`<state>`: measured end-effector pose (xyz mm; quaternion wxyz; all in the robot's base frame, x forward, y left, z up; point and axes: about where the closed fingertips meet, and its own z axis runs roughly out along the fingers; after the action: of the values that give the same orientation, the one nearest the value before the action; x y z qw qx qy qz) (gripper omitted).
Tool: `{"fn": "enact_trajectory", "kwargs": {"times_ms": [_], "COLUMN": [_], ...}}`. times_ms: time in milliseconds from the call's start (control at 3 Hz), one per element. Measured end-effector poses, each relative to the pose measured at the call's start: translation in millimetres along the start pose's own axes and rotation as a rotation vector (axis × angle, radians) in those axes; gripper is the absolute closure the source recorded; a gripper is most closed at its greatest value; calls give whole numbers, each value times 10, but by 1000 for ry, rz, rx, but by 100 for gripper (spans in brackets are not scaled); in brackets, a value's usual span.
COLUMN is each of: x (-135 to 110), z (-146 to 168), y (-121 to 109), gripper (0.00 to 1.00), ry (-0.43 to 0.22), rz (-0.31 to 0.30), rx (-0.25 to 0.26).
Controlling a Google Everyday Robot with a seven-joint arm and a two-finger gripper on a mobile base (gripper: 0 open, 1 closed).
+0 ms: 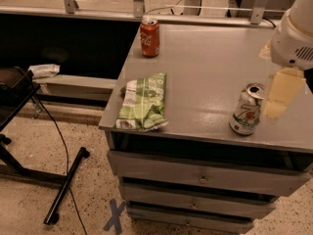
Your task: Pick 7up can
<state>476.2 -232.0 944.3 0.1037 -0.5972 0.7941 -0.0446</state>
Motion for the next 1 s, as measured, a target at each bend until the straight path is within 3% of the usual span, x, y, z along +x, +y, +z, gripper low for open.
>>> {"fn": "enact_trajectory", "kwargs": {"times_ms": [333,667,1000], "x": [16,34,11], "z": [192,318,386], "y": [-195,-243,-258], "gripper": [0,0,3], "ry": [11,5,-18], "rz": [20,30,30], "rx": [-40,-72,-64]}}
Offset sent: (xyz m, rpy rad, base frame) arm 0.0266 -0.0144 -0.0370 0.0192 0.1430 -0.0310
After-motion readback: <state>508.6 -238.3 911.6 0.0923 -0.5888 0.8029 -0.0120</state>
